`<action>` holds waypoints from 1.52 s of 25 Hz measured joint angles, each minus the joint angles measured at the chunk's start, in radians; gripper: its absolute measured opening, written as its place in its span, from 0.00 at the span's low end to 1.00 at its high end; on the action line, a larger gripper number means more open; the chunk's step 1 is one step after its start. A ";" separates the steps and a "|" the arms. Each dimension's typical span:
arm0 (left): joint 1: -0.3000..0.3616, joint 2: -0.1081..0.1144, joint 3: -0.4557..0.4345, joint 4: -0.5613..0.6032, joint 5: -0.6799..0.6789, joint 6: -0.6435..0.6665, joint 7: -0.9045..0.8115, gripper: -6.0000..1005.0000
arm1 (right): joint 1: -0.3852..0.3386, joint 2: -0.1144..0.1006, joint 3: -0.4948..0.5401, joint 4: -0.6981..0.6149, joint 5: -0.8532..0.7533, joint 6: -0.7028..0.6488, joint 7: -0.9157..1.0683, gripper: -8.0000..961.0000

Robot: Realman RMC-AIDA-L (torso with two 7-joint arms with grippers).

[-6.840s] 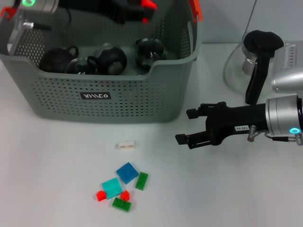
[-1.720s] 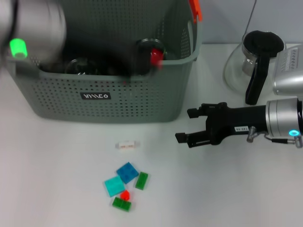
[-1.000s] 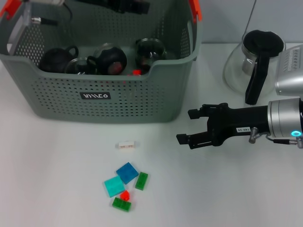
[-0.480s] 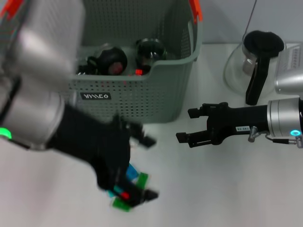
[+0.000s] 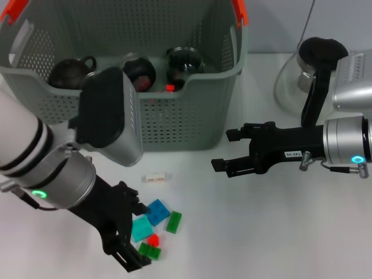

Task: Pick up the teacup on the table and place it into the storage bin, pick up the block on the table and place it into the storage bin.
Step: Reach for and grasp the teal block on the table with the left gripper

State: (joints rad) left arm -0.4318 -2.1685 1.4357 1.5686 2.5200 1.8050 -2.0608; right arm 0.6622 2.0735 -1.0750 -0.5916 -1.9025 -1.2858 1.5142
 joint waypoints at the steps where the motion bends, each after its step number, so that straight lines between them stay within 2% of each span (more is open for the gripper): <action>1: -0.004 0.000 0.010 -0.021 0.031 -0.025 0.002 0.95 | 0.000 0.000 0.000 0.001 0.000 0.002 -0.001 0.98; 5: -0.013 -0.001 0.071 -0.080 0.148 -0.114 0.005 0.95 | -0.001 0.001 0.001 0.001 0.001 0.008 -0.001 0.98; 9: -0.020 -0.002 0.103 -0.119 0.196 -0.163 0.017 0.95 | -0.001 0.002 0.006 -0.001 0.002 0.010 0.002 0.98; 24: -0.057 -0.002 0.144 -0.214 0.203 -0.252 0.029 0.94 | 0.001 0.002 0.015 0.003 0.002 0.023 0.003 0.98; 38: -0.065 -0.006 0.194 -0.233 0.218 -0.275 0.022 0.94 | -0.001 0.002 0.026 0.007 0.004 0.024 -0.005 0.98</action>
State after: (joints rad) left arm -0.4968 -2.1748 1.6298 1.3354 2.7384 1.5298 -2.0388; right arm 0.6612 2.0755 -1.0491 -0.5850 -1.8990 -1.2619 1.5096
